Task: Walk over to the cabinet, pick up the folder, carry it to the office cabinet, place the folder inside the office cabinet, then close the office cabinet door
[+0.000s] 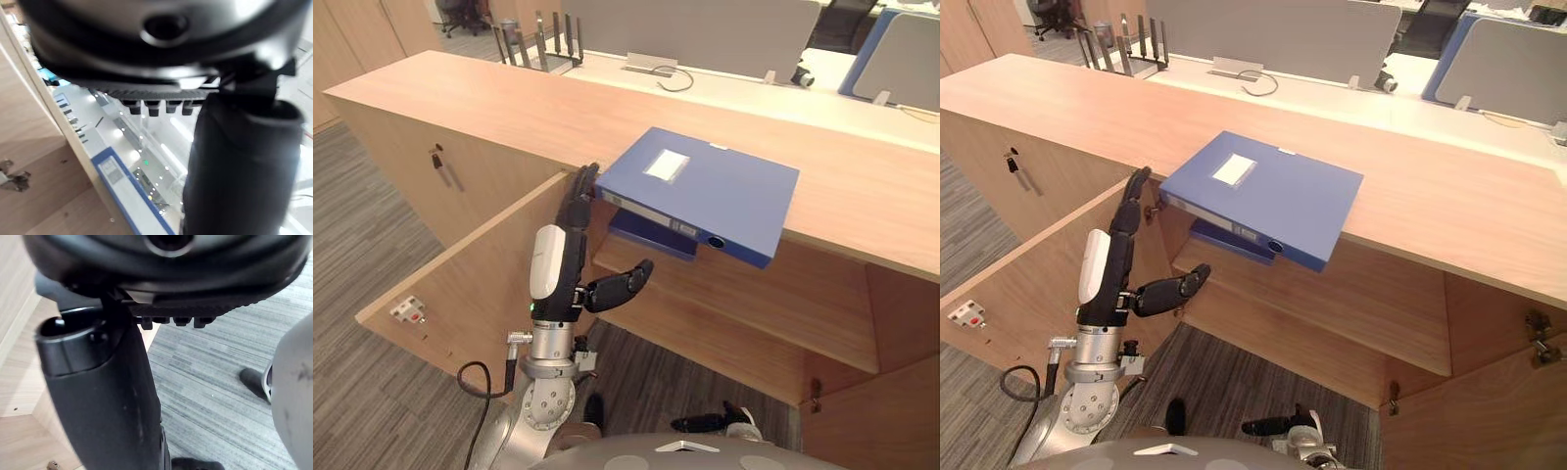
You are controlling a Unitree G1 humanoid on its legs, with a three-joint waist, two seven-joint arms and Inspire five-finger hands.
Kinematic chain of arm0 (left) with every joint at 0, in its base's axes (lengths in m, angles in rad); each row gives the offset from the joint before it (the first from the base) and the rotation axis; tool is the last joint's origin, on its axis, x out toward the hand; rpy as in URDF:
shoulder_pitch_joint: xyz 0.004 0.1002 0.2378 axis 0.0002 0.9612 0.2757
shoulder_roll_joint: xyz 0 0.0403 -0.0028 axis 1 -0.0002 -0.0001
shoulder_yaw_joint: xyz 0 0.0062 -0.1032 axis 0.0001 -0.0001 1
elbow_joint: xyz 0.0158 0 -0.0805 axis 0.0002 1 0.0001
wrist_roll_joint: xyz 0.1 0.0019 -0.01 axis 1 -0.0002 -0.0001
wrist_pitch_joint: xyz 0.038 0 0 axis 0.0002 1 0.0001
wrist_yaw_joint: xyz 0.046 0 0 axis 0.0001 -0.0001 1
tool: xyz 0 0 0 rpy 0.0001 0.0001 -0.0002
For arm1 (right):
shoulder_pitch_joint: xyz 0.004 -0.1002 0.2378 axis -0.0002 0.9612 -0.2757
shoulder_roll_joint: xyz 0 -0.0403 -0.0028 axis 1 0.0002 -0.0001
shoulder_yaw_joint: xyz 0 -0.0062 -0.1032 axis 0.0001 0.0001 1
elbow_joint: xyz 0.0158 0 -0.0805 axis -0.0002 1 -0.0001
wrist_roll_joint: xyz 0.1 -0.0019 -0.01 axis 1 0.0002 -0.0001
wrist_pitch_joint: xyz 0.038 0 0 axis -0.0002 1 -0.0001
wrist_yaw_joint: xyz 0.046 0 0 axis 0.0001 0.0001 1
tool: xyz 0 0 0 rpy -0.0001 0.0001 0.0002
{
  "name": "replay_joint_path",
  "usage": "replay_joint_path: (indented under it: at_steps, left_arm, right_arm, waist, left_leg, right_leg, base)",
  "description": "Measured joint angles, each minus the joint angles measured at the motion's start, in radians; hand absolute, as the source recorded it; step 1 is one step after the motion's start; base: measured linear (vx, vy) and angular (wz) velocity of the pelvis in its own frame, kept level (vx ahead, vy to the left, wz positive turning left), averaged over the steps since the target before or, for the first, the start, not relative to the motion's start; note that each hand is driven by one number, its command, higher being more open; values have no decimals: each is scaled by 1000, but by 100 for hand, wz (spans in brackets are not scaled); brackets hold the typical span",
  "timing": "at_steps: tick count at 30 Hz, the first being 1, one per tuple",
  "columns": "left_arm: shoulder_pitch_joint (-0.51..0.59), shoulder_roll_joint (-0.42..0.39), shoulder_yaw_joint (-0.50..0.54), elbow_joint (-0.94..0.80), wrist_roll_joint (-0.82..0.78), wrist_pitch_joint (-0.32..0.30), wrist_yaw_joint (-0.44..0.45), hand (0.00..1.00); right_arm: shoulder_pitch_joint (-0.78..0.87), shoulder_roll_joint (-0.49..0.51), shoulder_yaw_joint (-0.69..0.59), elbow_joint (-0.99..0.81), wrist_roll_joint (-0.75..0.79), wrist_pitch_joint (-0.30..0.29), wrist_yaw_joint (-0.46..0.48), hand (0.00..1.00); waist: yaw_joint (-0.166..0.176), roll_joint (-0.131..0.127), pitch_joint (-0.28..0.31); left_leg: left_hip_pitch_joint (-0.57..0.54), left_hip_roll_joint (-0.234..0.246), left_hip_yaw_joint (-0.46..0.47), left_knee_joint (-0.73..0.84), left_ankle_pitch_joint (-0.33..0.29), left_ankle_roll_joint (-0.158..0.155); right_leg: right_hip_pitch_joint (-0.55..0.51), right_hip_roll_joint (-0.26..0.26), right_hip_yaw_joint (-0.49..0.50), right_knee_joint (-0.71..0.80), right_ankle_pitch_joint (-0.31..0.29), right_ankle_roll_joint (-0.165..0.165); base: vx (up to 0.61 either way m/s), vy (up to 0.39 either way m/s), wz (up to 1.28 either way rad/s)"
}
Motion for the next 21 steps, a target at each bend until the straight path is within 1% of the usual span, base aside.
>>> replay_joint_path:
  at_steps: [4, 9, 13, 17, 21]
  left_arm:
    - [-37, 67, -2, 0, 34, -17, -24, 100]
    - [-74, 126, 1, 0, 59, -36, -29, 100]
    - [-108, 156, 5, 0, 100, -39, -30, 100]
    - [-121, 175, 38, 0, 135, -39, -30, 100]
    - [-181, 240, 39, 7, 173, -39, -29, 100]
  right_arm:
    - [3, -14, 0, 9, 0, 0, 5, 100]
    - [4, -20, -2, 15, 0, 0, 12, 100]
    - [10, -21, -4, 14, 0, -1, 23, 100]
    - [11, -23, -6, 14, 0, -2, 28, 100]
    - [11, -23, -21, 14, 0, -2, 32, 100]
  waist:
    - [-10, 6, -9]
    - [-30, 3, -13]
    - [-31, -1, -20]
    - [-33, -1, -20]
    - [-35, -2, -20]
  left_leg:
    - [13, 12, 29, 0, -7, -9]
    - [28, 25, 57, 0, -12, -16]
    - [30, 31, 63, 0, -13, -18]
    - [43, 31, 63, 0, -16, -21]
    - [47, 35, 71, 0, -18, -24]
  right_leg:
    - [-7, 2, 35, 0, 2, -5]
    - [-10, 6, 69, -3, 5, -9]
    - [-13, 12, 84, -15, 11, -13]
    - [-13, 12, 110, -15, 14, -9]
    - [-16, 12, 121, -17, 18, -10]
  base:
    - [-27, -6, -24]
    - [-21, -12, -19]
    - [-13, -22, -14]
    - [-6, -20, -16]
    - [-19, -4, -9]
